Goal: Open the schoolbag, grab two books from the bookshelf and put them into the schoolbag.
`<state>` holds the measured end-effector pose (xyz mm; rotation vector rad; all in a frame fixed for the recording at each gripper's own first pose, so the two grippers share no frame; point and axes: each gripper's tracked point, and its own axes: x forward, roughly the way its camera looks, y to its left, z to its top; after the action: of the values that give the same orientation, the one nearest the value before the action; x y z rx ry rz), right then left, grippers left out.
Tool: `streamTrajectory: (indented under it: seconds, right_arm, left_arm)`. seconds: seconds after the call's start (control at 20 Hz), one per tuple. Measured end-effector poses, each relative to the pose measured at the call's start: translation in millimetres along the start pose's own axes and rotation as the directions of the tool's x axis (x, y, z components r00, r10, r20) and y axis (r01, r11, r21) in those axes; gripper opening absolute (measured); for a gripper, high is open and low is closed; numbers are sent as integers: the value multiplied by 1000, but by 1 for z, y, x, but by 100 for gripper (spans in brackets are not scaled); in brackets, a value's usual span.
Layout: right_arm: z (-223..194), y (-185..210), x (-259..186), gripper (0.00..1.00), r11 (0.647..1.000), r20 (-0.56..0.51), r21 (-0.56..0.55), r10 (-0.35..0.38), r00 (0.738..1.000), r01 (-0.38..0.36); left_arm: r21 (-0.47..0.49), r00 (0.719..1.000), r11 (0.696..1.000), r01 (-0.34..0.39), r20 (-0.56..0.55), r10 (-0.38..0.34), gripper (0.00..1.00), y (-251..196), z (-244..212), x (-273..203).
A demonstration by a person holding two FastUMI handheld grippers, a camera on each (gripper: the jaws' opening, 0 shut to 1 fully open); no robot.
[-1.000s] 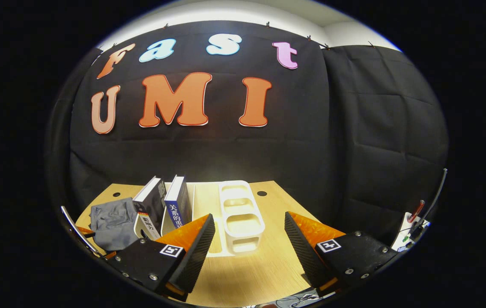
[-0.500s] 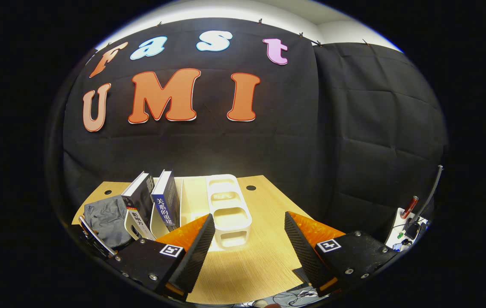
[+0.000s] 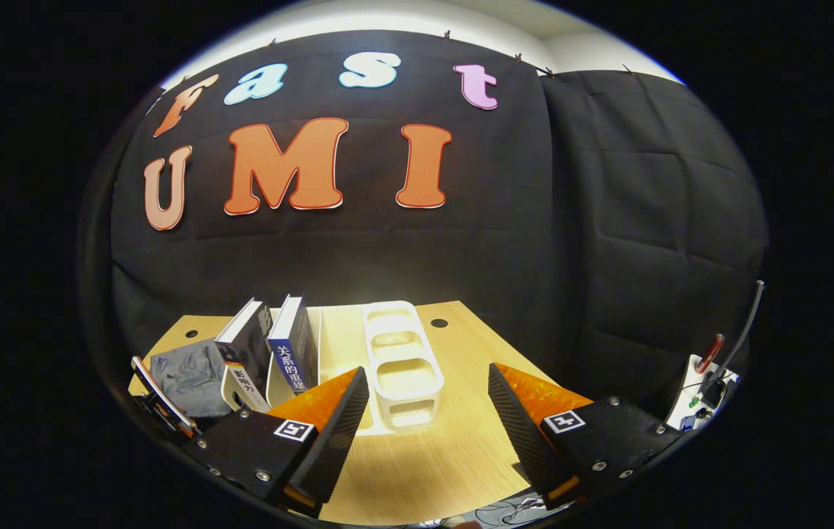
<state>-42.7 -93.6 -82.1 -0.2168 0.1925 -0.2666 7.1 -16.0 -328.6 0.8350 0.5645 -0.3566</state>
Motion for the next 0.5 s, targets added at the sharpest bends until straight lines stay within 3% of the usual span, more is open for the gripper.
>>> streamTrajectory:
  seconds: [0.25, 0.5]
  right_arm:
    - [-1, 9, -1, 98, 996, -21, 78, 46, 999, -45]
    - [0, 29, 2, 97, 982, -45, 132, 140, 989, -133]
  left_arm:
    - [-127, 995, 988, 84, -45, -90, 4, 23, 12, -16]
    - [-267, 982, 947, 180, 0, -186, 1, 78, 50, -38]
